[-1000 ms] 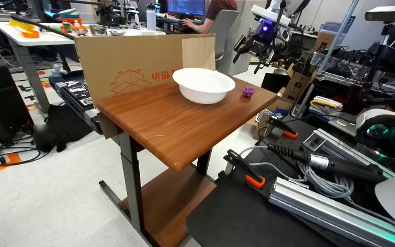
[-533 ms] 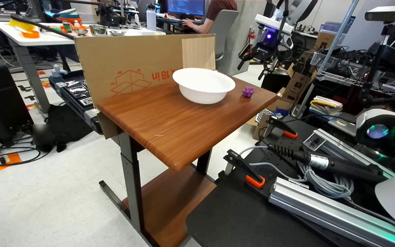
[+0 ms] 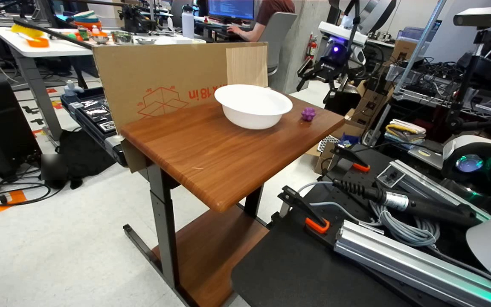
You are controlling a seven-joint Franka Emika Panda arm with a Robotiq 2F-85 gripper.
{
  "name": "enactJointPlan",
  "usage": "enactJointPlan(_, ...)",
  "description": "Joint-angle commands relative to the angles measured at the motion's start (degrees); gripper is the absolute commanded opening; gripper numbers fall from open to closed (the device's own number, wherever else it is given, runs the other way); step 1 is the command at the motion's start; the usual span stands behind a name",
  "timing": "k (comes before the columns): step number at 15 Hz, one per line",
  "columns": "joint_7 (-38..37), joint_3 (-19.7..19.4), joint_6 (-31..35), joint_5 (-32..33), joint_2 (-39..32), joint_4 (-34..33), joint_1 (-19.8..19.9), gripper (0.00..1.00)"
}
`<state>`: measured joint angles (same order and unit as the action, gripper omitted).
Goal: Put the purple object in the bowl
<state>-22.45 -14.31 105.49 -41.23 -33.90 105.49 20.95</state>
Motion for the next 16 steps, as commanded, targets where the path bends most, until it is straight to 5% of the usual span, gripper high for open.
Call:
enactJointPlan(1, -1.89, -1.41, 1.88, 1.79, 0.78, 0.61, -1.61, 1.00)
enactJointPlan(7, -15.97, -3.94, 11.79, 16.08, 0.48, 2.64, -7.80, 1.00)
enactJointPlan(14, -14.28, -0.21, 16.28, 18.11, 0.17, 6.19, -9.46, 1.00)
enactJointPlan(15, -14.17, 0.05, 16.08, 17.84, -0.16, 6.14, -9.25, 0.75)
enactJointPlan(16, -13.86, 0.37, 16.14, 17.37, -0.49, 6.12, -8.84, 0.72)
